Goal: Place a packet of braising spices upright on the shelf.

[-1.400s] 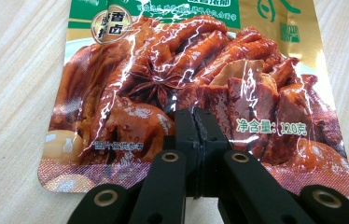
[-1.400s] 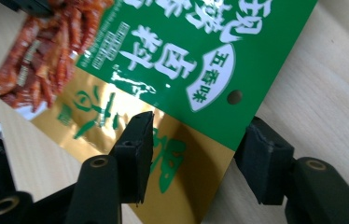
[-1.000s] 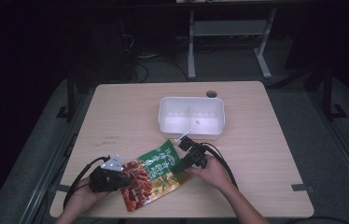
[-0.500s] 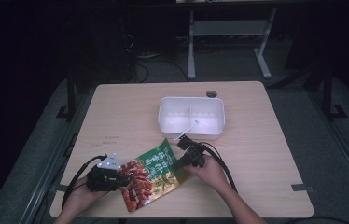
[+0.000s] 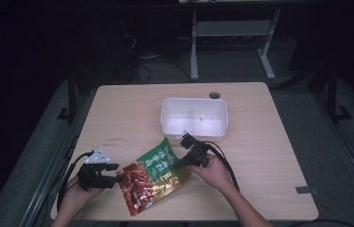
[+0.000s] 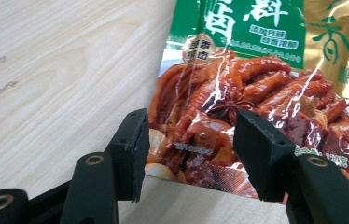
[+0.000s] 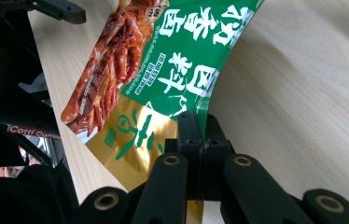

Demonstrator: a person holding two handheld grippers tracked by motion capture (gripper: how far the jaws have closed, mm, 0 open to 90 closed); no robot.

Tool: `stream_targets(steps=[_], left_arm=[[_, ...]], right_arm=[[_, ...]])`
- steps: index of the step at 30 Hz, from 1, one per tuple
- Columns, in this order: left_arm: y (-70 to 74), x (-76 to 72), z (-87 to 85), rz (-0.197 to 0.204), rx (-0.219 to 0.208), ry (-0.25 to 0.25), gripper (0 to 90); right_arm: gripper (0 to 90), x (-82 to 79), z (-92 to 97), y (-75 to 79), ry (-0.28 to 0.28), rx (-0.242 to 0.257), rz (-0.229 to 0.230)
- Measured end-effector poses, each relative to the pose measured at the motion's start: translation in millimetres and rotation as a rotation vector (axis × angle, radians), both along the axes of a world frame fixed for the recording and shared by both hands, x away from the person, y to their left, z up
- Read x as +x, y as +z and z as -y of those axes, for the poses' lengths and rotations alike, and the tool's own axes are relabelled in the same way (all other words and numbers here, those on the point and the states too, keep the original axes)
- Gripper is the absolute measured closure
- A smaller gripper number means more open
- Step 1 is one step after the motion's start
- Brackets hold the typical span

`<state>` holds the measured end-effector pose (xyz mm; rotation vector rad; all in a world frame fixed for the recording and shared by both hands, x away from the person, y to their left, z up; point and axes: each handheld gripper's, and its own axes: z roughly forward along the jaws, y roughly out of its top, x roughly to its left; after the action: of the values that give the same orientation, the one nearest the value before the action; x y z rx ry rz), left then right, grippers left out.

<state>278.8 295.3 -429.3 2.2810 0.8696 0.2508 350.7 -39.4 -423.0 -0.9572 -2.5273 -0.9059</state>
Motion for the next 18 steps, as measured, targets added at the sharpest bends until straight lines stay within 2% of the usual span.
stream_targets(steps=[6, 11, 18], left_arm=[[0.7, 1.9, -7.3, 0.016, -0.007, 0.036, 44.3], [1.6, 3.8, -16.4, 0.038, -0.014, 0.093, 44.4], [-1.2, 6.8, -22.7, 0.026, -0.016, 0.111, 42.7]], right_arm=[[89.5, -0.3, -0.8, 9.2, 0.007, 0.011, 0.012], [89.6, -1.0, -2.5, 22.1, 0.015, 0.004, 0.029], [89.7, -2.2, -4.8, 38.8, 0.027, 0.005, 0.051]])
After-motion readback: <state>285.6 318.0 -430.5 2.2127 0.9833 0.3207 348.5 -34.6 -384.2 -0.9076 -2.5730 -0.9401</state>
